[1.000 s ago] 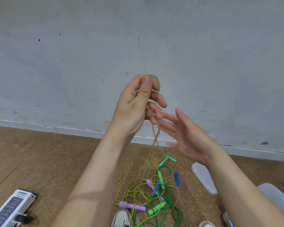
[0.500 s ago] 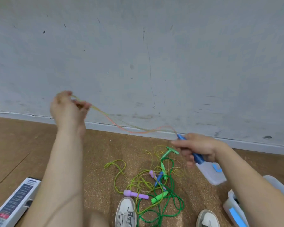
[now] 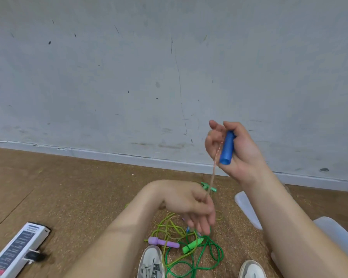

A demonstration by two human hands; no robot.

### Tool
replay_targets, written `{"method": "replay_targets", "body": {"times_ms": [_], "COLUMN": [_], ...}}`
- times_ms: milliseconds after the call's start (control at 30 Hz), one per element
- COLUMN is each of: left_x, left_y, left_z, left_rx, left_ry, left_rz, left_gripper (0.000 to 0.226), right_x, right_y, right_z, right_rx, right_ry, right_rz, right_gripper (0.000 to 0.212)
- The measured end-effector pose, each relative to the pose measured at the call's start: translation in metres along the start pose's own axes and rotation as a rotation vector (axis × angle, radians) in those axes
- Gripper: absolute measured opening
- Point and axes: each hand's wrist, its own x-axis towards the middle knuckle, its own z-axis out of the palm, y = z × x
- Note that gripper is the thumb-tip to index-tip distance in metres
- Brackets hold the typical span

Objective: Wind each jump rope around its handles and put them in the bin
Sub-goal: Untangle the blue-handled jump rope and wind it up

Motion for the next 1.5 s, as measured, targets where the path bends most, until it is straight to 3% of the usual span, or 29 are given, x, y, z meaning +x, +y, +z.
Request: {"method": "replay_targets", "body": {"times_ms": [67,133,200,300,367,467,533,600,667,733,800,833,900,967,1033,1133,1200,1300,1400,1500], "left_x": [-0.014,-0.026,-0.032,-0.044,-0.067,-0.093,-0.095,-0.084,-0.071,-0.06,-0.054,-0.051,-0.038,-0.024,-0.019,-0.03,-0.039,-0.048,-0.074,-0.107], "left_y": [0.006,0.019,0.028,0.024,0.01,-0.018,-0.03,-0.035,-0.033,-0.023,-0.013,-0.006,-0.001,0.0,0.003,0.02,0.031,0.032,0.009,-0.022], "left_z": [-0.008,-0.019,-0.034,-0.06,-0.078,-0.091,-0.09,-0.083,-0.066,-0.05,-0.038,-0.033,-0.023,-0.015,-0.014,-0.024,-0.034,-0.055,-0.077,-0.088], "left_rx": [-0.253,-0.699,-1.04,-1.299,-1.465,-1.616,-1.567,-1.115,-0.427,-0.092,-0.11,-0.177,-0.192,0.013,0.033,-0.422,-0.767,-1.089,-1.367,-1.585], "left_ry": [0.131,0.426,0.709,1.097,1.288,1.469,1.512,1.508,1.307,1.011,0.823,0.734,0.577,0.527,0.525,0.713,0.885,1.194,1.449,1.566], "left_rz": [0.092,0.351,0.619,0.849,1.0,1.119,0.927,0.374,-0.16,-0.341,-0.259,-0.143,0.028,0.029,0.046,0.262,0.507,0.775,0.961,1.176], "left_gripper": [0.023,0.021,0.023,0.029,0.029,0.021,0.019,0.032,0.051,0.048,0.019,0.017,0.033,0.021,0.02,0.031,0.031,0.03,0.032,0.034], "right_x": [-0.001,-0.002,-0.003,-0.01,-0.014,-0.02,-0.025,-0.027,-0.028,-0.029,-0.027,-0.026,-0.022,-0.017,-0.014,-0.011,-0.011,-0.014,-0.016,-0.02], "right_y": [-0.005,0.002,0.019,0.04,0.037,0.018,0.013,0.016,0.019,0.022,0.024,0.024,0.024,0.022,0.016,0.012,0.019,0.032,0.027,0.01], "right_z": [-0.01,-0.023,-0.03,-0.036,-0.041,-0.051,-0.05,-0.035,-0.014,0.004,0.013,0.015,0.018,0.017,0.012,-0.003,-0.016,-0.031,-0.045,-0.059], "right_rx": [-0.159,-0.37,-0.59,-0.997,-1.15,-1.38,-1.392,-1.212,-0.949,-0.737,-0.588,-0.52,-0.407,-0.318,-0.252,-0.417,-0.675,-1.022,-1.39,-1.663], "right_ry": [0.02,-0.039,-0.248,-0.536,-0.509,-0.348,-0.311,-0.268,-0.147,-0.05,-0.003,0.014,0.036,0.032,0.001,-0.077,-0.211,-0.46,-0.358,-0.18], "right_rz": [0.007,0.111,0.308,0.568,0.579,0.54,0.553,0.476,0.284,0.116,0.038,0.016,-0.02,-0.063,-0.1,-0.019,0.153,0.409,0.491,0.616], "right_gripper": [0.033,0.042,0.039,0.026,0.015,0.019,0.019,0.018,0.018,0.019,0.019,0.019,0.019,0.02,0.023,0.035,0.036,0.028,0.022,0.025]}}
